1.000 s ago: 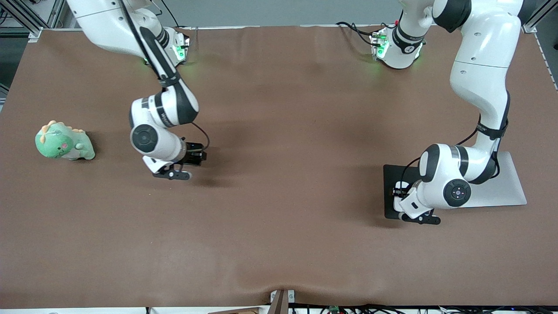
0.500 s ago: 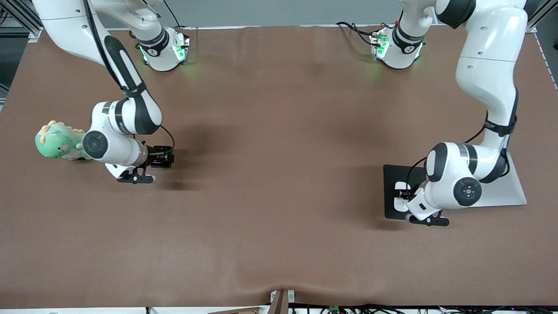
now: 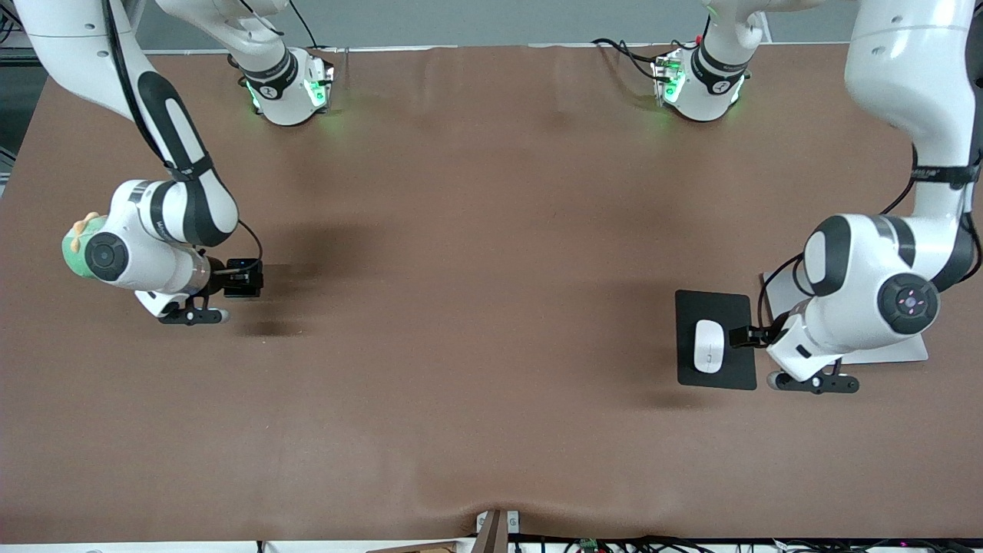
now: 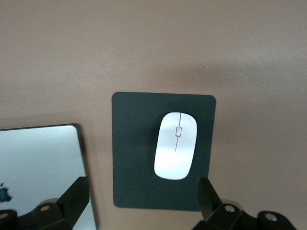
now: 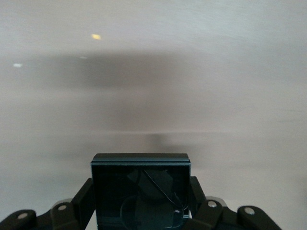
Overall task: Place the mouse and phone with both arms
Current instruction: 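Open the left gripper and lift away while the right gripper lowers the phone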
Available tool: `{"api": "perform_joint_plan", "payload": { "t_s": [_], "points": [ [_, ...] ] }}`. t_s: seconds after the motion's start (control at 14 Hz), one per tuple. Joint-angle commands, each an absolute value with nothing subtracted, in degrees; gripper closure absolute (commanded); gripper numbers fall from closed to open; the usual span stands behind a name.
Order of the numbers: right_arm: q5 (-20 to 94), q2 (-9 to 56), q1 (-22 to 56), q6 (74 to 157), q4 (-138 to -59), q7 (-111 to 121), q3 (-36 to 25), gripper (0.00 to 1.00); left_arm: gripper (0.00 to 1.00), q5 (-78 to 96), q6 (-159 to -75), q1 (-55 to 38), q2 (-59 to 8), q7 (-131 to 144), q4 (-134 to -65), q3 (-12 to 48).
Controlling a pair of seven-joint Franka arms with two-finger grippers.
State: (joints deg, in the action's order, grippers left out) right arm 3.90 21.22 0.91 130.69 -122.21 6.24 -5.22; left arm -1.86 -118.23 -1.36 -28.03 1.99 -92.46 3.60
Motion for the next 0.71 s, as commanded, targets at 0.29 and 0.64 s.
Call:
{"api": "perform_joint_plan", "payload": {
  "t_s": [0.29,0.64],
  "points": [
    [2.5,21.6,-4.6,138.9,-127.0,11.2,-4.7,1.00,0.00,-2.2,-109.7,-0.2,-15.4,2.3,-97.0,4.3],
    [2.5,22.8,-4.7,139.7,-127.6,11.5,-4.7,1.00,0.00,-1.9,-102.6,-0.4,-8.6,1.5,-96.6,4.5]
  ]
}}
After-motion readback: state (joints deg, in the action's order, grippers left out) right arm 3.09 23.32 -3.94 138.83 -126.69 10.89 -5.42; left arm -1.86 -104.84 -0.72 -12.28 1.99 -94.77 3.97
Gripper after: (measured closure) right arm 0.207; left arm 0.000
